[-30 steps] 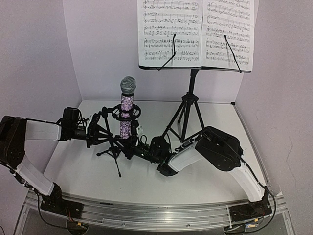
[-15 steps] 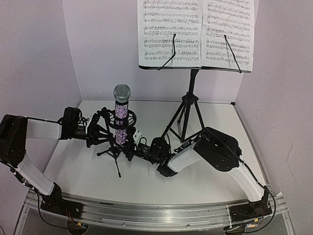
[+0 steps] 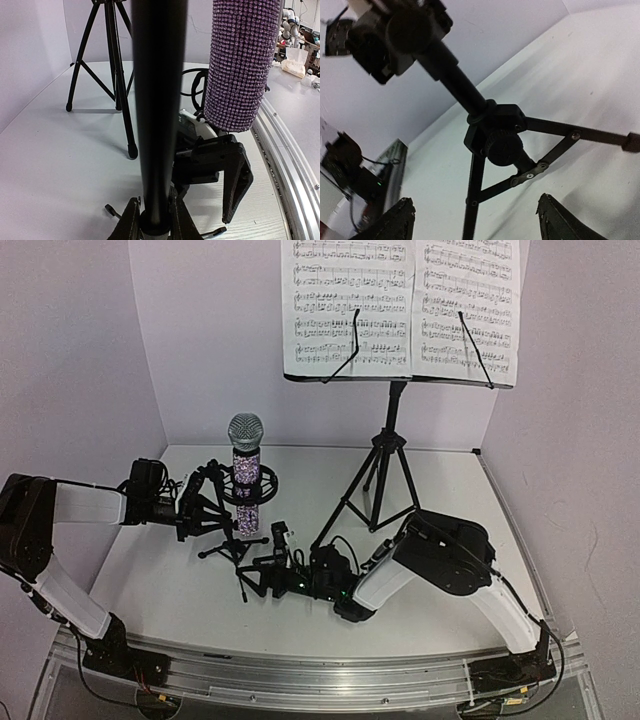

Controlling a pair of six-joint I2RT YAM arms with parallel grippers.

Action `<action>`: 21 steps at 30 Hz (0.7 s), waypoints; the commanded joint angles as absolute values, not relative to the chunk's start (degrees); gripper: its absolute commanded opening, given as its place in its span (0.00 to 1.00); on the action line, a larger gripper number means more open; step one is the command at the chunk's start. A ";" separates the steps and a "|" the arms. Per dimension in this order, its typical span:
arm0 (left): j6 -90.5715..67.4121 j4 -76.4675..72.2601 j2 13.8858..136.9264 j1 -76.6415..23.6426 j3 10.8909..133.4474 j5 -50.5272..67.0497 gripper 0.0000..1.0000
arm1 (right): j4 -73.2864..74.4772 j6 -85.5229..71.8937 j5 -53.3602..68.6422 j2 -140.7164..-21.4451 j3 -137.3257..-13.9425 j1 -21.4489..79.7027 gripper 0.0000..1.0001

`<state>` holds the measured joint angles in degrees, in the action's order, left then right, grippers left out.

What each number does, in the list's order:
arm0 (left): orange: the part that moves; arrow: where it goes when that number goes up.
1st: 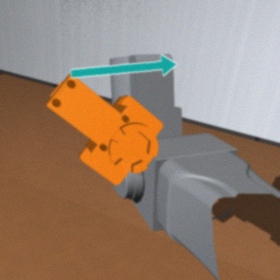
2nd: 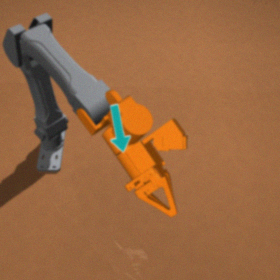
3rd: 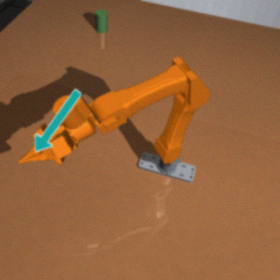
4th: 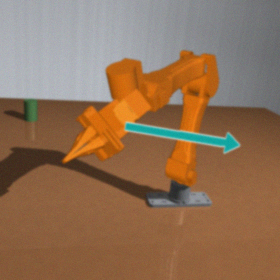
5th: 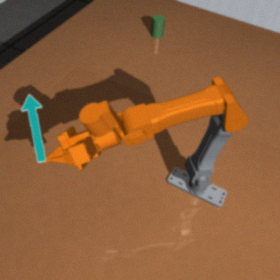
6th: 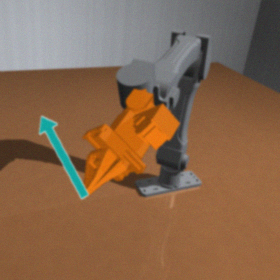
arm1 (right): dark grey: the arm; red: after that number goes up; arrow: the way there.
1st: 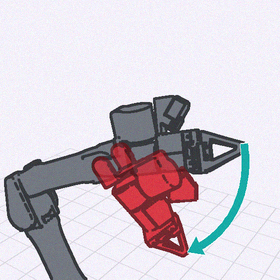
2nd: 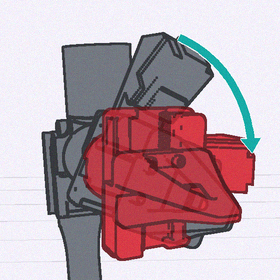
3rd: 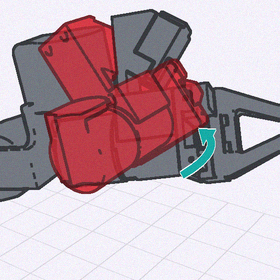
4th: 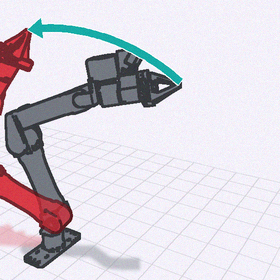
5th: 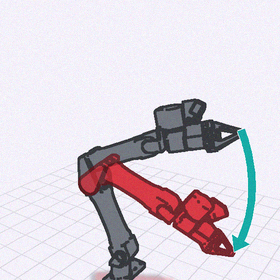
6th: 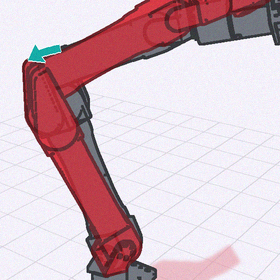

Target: Pack up the instrument practice props

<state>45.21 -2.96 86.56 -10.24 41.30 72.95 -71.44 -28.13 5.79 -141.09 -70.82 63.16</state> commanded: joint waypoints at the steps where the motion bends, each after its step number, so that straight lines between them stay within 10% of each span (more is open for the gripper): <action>1: 45.37 4.22 88.35 -10.83 40.35 67.24 0.00 | -73.05 -55.42 2.50 -135.20 -71.40 63.96 0.77; 21: 45.28 3.16 87.82 -10.88 39.90 66.93 0.00 | -71.92 -88.80 -5.80 -137.75 -80.18 64.55 0.55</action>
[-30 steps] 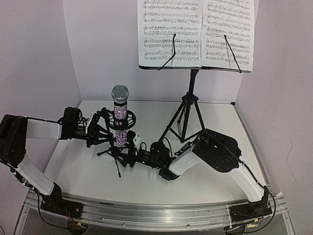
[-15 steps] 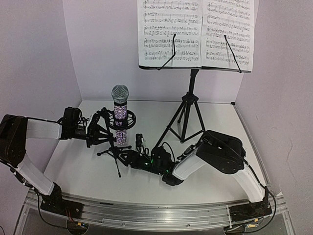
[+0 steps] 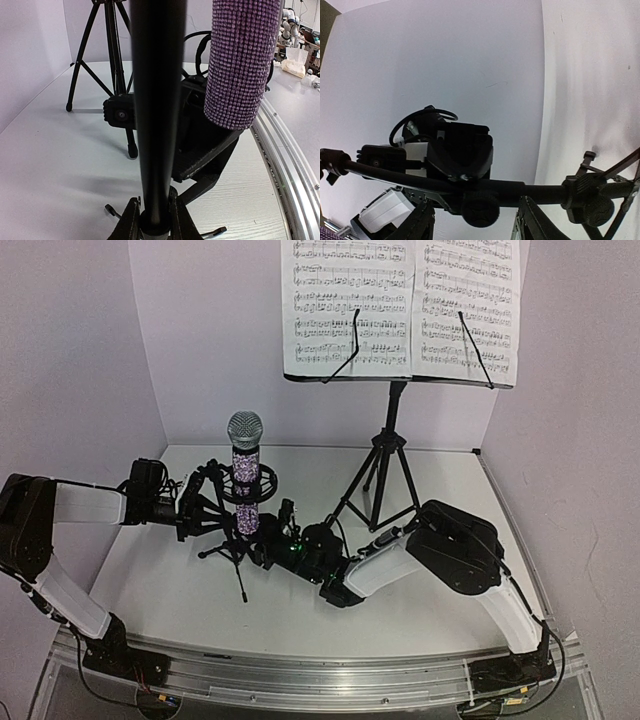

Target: Pack up the instrument practice props

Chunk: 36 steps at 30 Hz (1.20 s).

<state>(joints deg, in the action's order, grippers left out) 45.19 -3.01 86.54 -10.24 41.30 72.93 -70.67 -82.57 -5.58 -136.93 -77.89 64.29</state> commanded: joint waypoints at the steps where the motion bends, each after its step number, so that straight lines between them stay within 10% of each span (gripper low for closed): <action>1: 45.27 3.14 87.81 -10.87 39.85 66.91 0.00 | -71.85 -89.43 -6.32 -137.56 -79.78 64.57 0.53; 21: 44.49 2.77 87.61 -10.82 40.05 67.15 0.00 | -71.80 -89.87 -7.72 -139.18 -80.13 63.92 0.01; 32: 45.00 3.03 87.45 -10.89 41.82 68.73 0.00 | -68.67 -78.47 -0.46 -139.27 -79.51 61.94 0.00; 36: 44.78 2.43 87.67 -10.88 43.74 70.53 0.14 | -66.76 -75.31 2.24 -139.25 -81.03 61.87 0.00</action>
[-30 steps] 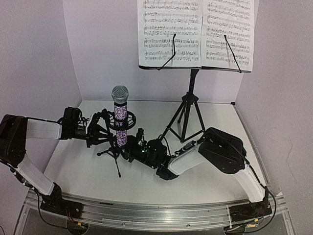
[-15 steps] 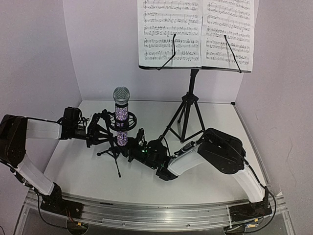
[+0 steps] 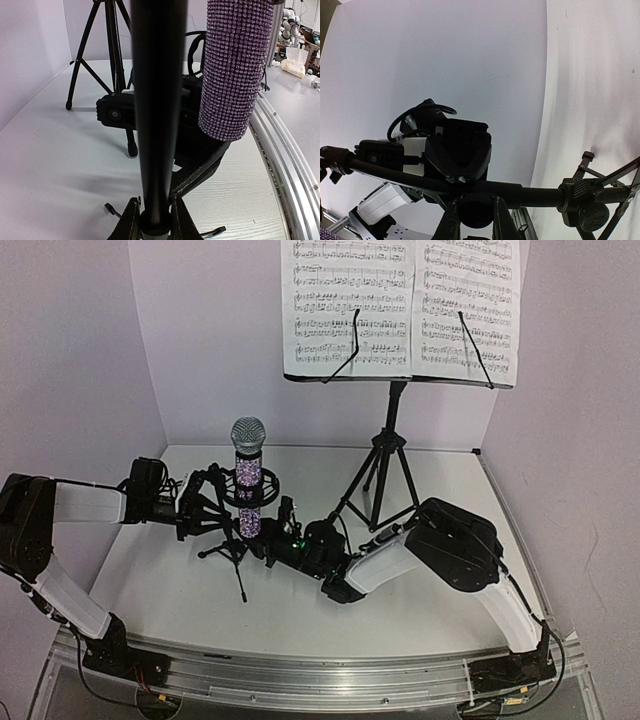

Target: Pack up the instrument practice props

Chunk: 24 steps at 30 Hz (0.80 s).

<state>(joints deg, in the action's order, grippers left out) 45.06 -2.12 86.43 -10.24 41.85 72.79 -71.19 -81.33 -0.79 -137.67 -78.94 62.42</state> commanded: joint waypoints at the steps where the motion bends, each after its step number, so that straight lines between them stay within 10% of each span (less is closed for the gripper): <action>1: 44.55 2.29 87.70 -10.89 44.13 71.17 0.19 | -66.56 -74.67 2.55 -139.32 -81.16 61.79 0.00; 24: 46.39 13.97 85.16 -7.73 58.72 84.94 0.48 | -59.95 -63.63 8.26 -136.86 -80.26 58.61 0.00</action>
<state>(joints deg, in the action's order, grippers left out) 44.58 9.66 87.21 -8.39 54.31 80.04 -68.79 -65.96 8.10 -137.43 -79.85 59.70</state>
